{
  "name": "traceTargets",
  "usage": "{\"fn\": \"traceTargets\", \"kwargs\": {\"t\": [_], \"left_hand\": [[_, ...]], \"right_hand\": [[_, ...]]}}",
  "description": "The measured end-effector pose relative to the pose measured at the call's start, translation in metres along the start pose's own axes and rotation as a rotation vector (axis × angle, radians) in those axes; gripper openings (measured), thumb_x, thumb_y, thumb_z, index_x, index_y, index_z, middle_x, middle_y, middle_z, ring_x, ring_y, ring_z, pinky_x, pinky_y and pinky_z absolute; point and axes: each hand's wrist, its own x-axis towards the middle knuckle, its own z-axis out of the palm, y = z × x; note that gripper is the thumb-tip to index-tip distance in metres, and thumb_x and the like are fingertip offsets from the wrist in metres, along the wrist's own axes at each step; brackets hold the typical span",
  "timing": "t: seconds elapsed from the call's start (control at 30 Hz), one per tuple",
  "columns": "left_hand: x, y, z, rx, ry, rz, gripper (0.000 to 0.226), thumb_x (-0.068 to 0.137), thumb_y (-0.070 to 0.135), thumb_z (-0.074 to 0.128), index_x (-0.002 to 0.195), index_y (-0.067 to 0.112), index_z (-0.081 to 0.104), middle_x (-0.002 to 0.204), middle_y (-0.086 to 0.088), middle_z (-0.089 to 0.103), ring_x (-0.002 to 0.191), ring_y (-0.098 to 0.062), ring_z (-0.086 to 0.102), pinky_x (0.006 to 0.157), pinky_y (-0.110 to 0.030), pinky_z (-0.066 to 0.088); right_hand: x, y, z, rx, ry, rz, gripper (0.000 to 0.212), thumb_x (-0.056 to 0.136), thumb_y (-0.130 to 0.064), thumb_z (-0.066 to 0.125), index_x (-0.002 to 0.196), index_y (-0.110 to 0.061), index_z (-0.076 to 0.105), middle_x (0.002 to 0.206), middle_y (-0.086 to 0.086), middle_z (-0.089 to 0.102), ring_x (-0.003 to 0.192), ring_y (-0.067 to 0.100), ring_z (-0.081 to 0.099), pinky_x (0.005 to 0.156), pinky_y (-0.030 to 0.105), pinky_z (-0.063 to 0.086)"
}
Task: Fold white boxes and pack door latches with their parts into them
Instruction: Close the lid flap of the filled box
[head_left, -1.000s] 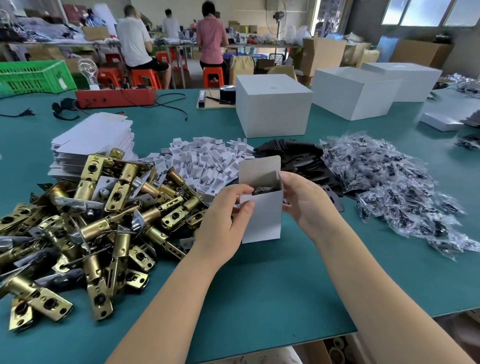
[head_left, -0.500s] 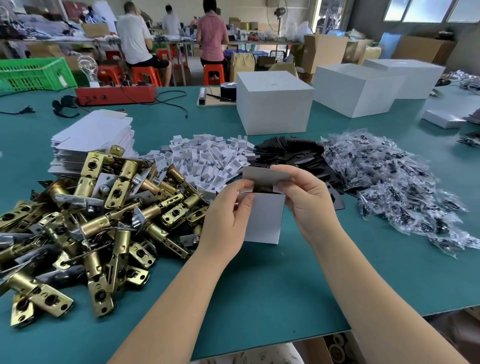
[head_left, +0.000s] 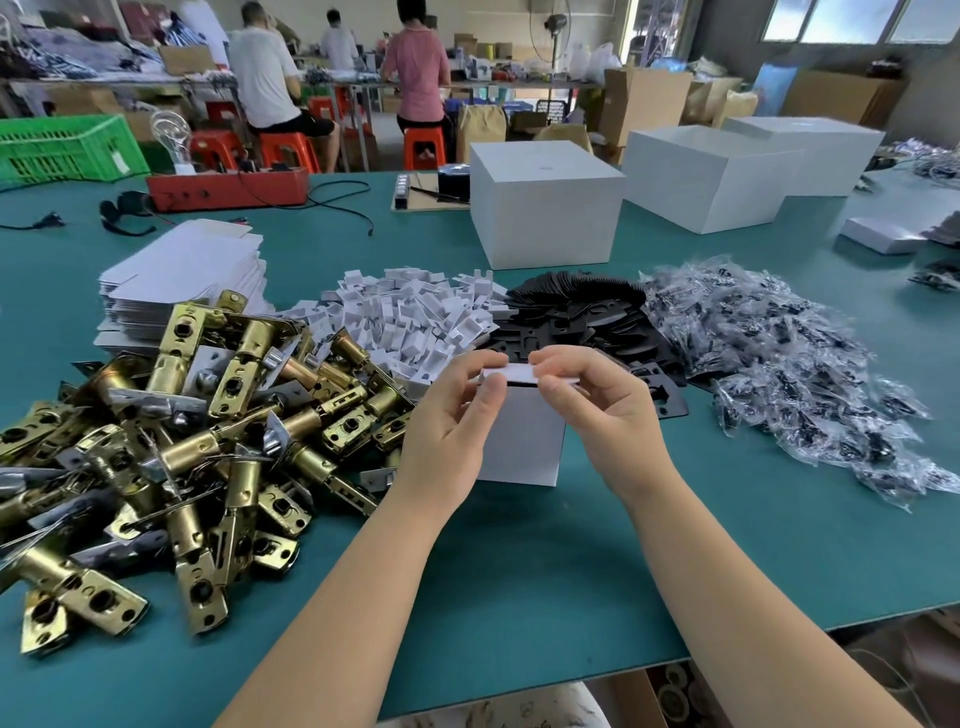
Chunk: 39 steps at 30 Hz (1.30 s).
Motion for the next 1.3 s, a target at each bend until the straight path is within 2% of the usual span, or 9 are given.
{"fn": "traceTargets", "kwargs": {"t": [0.1,0.23,0.43,0.63,0.77,0.87,1.0,1.17,1.3], "left_hand": [[0.003,-0.001,-0.005,0.074,-0.031,0.023,0.019,0.092,0.045,0.057,0.109,0.038,0.063,0.098,0.026,0.065,0.086,0.003,0.059,0.074,-0.016,0.047],[0.006,-0.002,-0.006,0.258,-0.044,0.091,0.032,0.099,0.036,0.050,0.127,0.026,0.060,0.112,0.025,0.058,0.098,0.011,0.054,0.079,-0.006,0.041],[0.010,0.005,-0.004,0.193,-0.013,0.055,0.017,0.095,0.041,0.045,0.104,0.043,0.059,0.097,0.015,0.063,0.083,0.003,0.055,0.069,-0.010,0.039],[0.011,0.006,-0.005,0.128,-0.066,0.035,0.022,0.098,0.037,0.042,0.111,0.042,0.060,0.110,0.016,0.064,0.097,0.005,0.056,0.077,-0.007,0.041],[0.011,0.007,-0.005,-0.070,-0.081,-0.037,0.027,0.096,0.029,0.042,0.104,0.037,0.067,0.101,0.020,0.067,0.089,0.006,0.058,0.072,-0.009,0.044],[0.009,0.005,-0.007,-0.110,-0.080,-0.044,0.026,0.096,0.028,0.043,0.101,0.034,0.068,0.095,0.022,0.067,0.085,0.005,0.058,0.069,-0.011,0.046],[0.007,0.004,-0.012,-0.075,-0.091,-0.037,0.025,0.094,0.030,0.051,0.109,0.045,0.065,0.099,0.021,0.067,0.091,0.003,0.060,0.075,-0.015,0.050],[0.002,0.002,-0.009,0.117,-0.019,0.034,0.026,0.100,0.029,0.051,0.119,0.046,0.055,0.101,0.042,0.059,0.097,0.014,0.056,0.078,-0.005,0.042],[0.005,0.003,-0.001,-0.037,0.080,-0.045,0.020,0.092,0.032,0.050,0.102,0.041,0.065,0.090,0.026,0.067,0.080,0.005,0.059,0.066,-0.014,0.047]], "right_hand": [[-0.002,0.002,-0.003,-0.041,-0.021,0.026,0.018,0.080,-0.012,0.064,0.089,-0.027,0.070,0.105,-0.014,0.067,0.095,0.005,0.061,0.079,0.019,0.048],[0.000,-0.001,-0.004,-0.043,-0.024,0.064,0.024,0.083,-0.009,0.067,0.101,-0.025,0.068,0.094,-0.017,0.069,0.084,0.002,0.062,0.071,0.016,0.048],[0.008,-0.008,-0.003,-0.018,-0.018,0.086,0.023,0.081,-0.020,0.067,0.089,-0.041,0.074,0.085,-0.013,0.070,0.079,0.007,0.061,0.072,0.015,0.048],[0.010,-0.006,-0.008,0.080,-0.054,0.141,0.025,0.087,-0.006,0.064,0.090,-0.028,0.075,0.082,-0.013,0.071,0.077,-0.001,0.062,0.069,0.010,0.046],[0.009,-0.003,-0.009,0.073,-0.072,0.117,0.017,0.089,-0.009,0.061,0.097,-0.020,0.071,0.086,-0.015,0.069,0.080,-0.002,0.060,0.070,0.010,0.045],[0.005,-0.002,-0.008,0.012,-0.070,0.071,0.015,0.090,-0.015,0.060,0.099,-0.024,0.069,0.091,-0.019,0.068,0.086,-0.001,0.059,0.075,0.012,0.045],[0.000,-0.001,-0.003,-0.099,-0.020,0.004,0.018,0.093,-0.013,0.059,0.100,-0.027,0.067,0.091,-0.026,0.066,0.081,-0.005,0.058,0.072,0.009,0.043],[-0.002,0.002,0.008,-0.192,0.094,-0.055,0.023,0.091,-0.010,0.062,0.098,-0.032,0.065,0.089,-0.026,0.065,0.078,-0.007,0.057,0.069,0.009,0.042],[-0.004,0.002,0.013,-0.207,0.110,-0.085,0.018,0.089,-0.021,0.059,0.098,-0.035,0.063,0.095,-0.017,0.063,0.085,-0.001,0.058,0.072,0.014,0.044]]}}
